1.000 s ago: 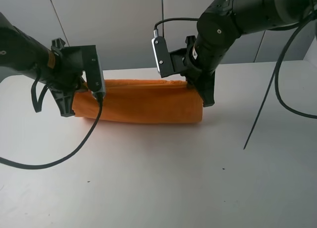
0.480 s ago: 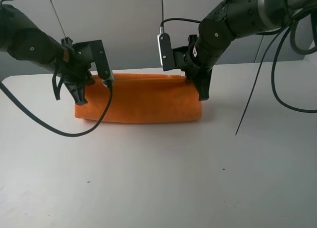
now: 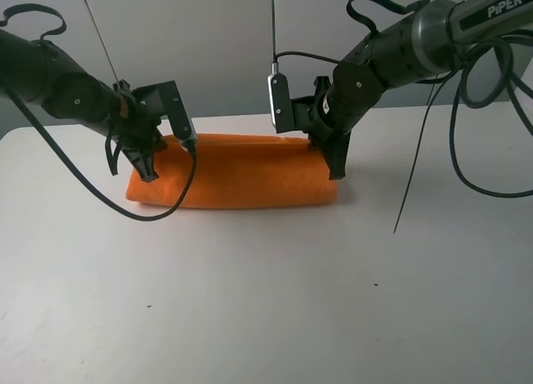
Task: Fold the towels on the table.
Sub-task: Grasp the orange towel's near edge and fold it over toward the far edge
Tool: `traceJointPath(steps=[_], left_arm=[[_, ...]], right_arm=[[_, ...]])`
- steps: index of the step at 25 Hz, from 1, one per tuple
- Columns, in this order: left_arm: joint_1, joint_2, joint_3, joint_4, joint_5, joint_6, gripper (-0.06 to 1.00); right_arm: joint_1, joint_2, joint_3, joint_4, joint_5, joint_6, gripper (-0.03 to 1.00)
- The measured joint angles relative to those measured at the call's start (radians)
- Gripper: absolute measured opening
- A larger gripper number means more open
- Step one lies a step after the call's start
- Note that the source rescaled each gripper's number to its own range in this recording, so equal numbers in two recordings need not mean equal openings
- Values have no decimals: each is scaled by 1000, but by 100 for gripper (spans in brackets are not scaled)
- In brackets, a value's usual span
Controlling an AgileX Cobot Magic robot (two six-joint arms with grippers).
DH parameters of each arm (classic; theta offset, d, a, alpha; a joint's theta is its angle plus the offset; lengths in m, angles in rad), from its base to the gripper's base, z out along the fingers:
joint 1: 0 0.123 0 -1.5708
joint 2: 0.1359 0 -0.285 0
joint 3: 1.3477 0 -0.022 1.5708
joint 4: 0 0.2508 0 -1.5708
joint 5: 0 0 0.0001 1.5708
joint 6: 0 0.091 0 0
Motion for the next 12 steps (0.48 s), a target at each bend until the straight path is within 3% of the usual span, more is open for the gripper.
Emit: traceJointPath(steps=[12], left_arm=[[49,30,0,17,-147,-20,0]], right_arm=[[-40,27,-1,-19,-113,0,0]])
